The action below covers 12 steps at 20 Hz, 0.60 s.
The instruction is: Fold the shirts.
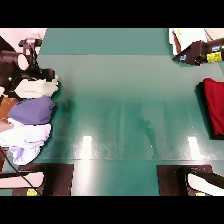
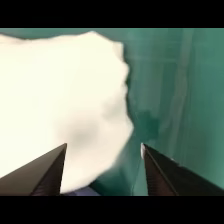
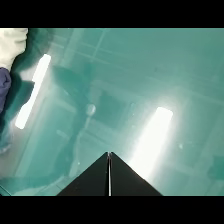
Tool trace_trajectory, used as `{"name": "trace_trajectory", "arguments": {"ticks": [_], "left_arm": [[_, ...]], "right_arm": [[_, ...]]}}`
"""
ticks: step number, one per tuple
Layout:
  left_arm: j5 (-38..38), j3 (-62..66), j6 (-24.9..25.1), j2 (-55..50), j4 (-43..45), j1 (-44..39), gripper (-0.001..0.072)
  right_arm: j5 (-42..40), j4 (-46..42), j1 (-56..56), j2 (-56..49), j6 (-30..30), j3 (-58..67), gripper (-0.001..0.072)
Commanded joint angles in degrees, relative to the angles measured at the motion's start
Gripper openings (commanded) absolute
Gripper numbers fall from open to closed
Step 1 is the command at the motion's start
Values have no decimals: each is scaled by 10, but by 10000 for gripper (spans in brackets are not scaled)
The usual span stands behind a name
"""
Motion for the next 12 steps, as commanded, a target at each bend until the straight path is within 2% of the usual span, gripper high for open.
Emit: {"name": "trace_trajectory", "arguments": {"ticks": [1, 2, 3, 5, 6, 10, 12], "left_arm": [[37, -15, -1, -62, 3, 23, 560], [37, -15, -1, -66, 3, 23, 559], [38, -15, -1, -67, 3, 23, 498], [26, 0, 1, -65, 4, 23, 104], [19, 8, 1, -59, 4, 23, 26], [-2, 75, 8, 4, 1, 21, 24], [-7, 130, 47, 73, 2, 2, 23]], "right_arm": [[0, 0, 0, 0, 0, 0, 18], [0, 0, 0, 0, 0, 0, 18], [0, 0, 0, 0, 0, 0, 18], [0, 0, 0, 0, 0, 0, 18], [0, 0, 0, 0, 0, 0, 18], [-2, 0, 0, 0, 0, 23, 18], [-12, 0, 0, 0, 0, 69, 18]]}}
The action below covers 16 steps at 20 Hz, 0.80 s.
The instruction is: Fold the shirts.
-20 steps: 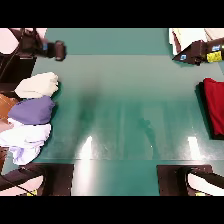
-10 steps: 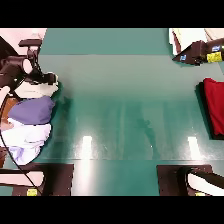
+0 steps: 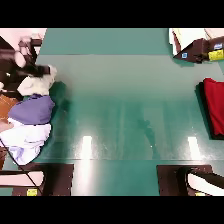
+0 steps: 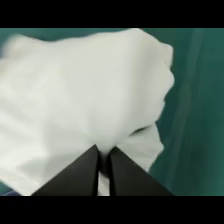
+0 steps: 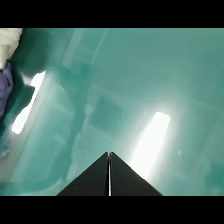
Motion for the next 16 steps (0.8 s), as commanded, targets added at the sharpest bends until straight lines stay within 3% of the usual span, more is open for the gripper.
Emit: {"name": "trace_trajectory", "arguments": {"ticks": [1, 7, 11, 14, 15, 16], "left_arm": [[-19, 83, 55, 94, -2, -28, 23], [-148, 205, 125, 196, -3, -212, 23], [-198, 199, 124, 147, -6, -355, 24], [-203, 199, 124, 61, -75, -427, 28], [-194, 199, 124, 31, -109, -439, 137], [-181, 199, 124, 0, -148, -444, 442]], "right_arm": [[-19, 0, 0, 0, 0, 63, 18], [-28, 0, -46, -1, 0, 177, 17], [-28, 1, -85, 9, 1, 191, 18], [-15, 1, -101, 17, 1, 191, 18], [-7, 1, -101, 17, 1, 191, 18], [3, 0, -102, 17, 1, 191, 17]]}}
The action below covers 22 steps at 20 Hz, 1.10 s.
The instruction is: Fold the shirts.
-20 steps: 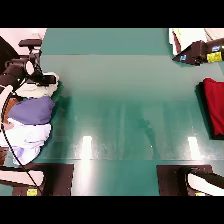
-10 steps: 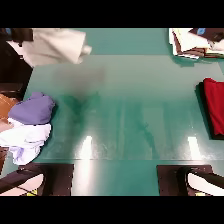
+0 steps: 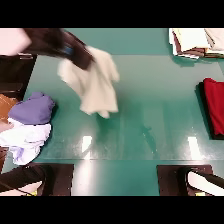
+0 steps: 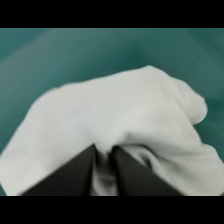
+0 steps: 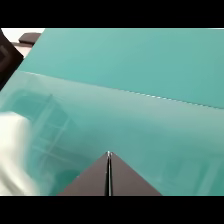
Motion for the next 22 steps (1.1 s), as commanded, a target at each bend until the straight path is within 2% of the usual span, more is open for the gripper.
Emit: {"name": "trace_trajectory", "arguments": {"ticks": [1, 2, 4, 8, 11, 14, 18, 22], "left_arm": [[13, 2, 2, -93, -118, -47, 557], [20, 2, 2, -116, -130, -45, 541], [27, 2, -2, -141, -102, -29, 541], [30, 2, -42, -181, -105, 78, 541], [53, 2, -49, -237, -194, 161, 541], [87, 2, -49, -296, -273, 207, 541], [134, 2, -38, -362, -346, 212, 541], [178, 3, -36, -396, -360, 195, 541]], "right_arm": [[28, -1, -10, 3, 1, 4, 18], [35, -1, -10, 3, 1, 4, 18], [47, -1, -10, 3, 1, 3, 18], [49, -1, -10, 22, 1, -57, 18], [48, -1, -10, 42, 0, -130, 18], [45, -1, -10, 58, 0, -201, 18], [17, -1, -10, 73, 0, -298, 18], [-16, 0, -10, 78, 0, -381, 17]]}}
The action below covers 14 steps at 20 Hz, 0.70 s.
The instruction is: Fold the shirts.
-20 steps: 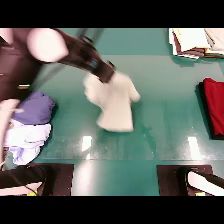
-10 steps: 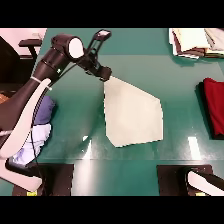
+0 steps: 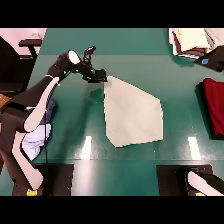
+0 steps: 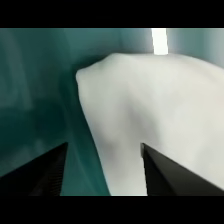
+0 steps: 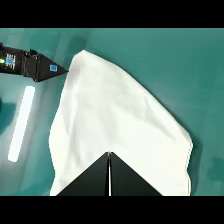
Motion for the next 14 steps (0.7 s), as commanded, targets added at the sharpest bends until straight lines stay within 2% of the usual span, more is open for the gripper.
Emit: {"name": "trace_trajectory", "arguments": {"ticks": [1, 3, 4, 5, 6, 9, 11, 12, 13, 14], "left_arm": [[40, 1, 4, -31, -31, -9, 541], [56, 2, 8, -30, -32, -12, 539], [56, 7, 9, -30, -33, -12, 430], [49, 14, 9, -29, -33, -7, 164], [37, 21, 11, -26, -30, -1, 32], [-30, 44, 24, -1, 10, 26, 24], [-70, 44, 25, 37, 91, 35, 23], [-91, 44, 25, 55, 131, 35, 23], [-112, 44, 28, 70, 159, 34, 24], [-123, 44, 28, 82, 164, 34, 23]], "right_arm": [[-29, 1, 0, 5, 0, -75, 18], [-41, 0, 0, 5, 0, -109, 18], [-45, 0, 0, 5, 0, -123, 18], [-43, -2, 0, 5, -1, -138, 17], [-40, -2, 0, 5, -4, -153, 18], [-30, -23, -3, 5, -9, -213, 18], [-31, -63, -3, 5, -9, -264, 19], [-36, -66, -3, 4, -9, -296, 79], [-44, -64, -3, -3, -9, -322, 332], [-49, -59, 2, -17, -9, -349, 466]]}}
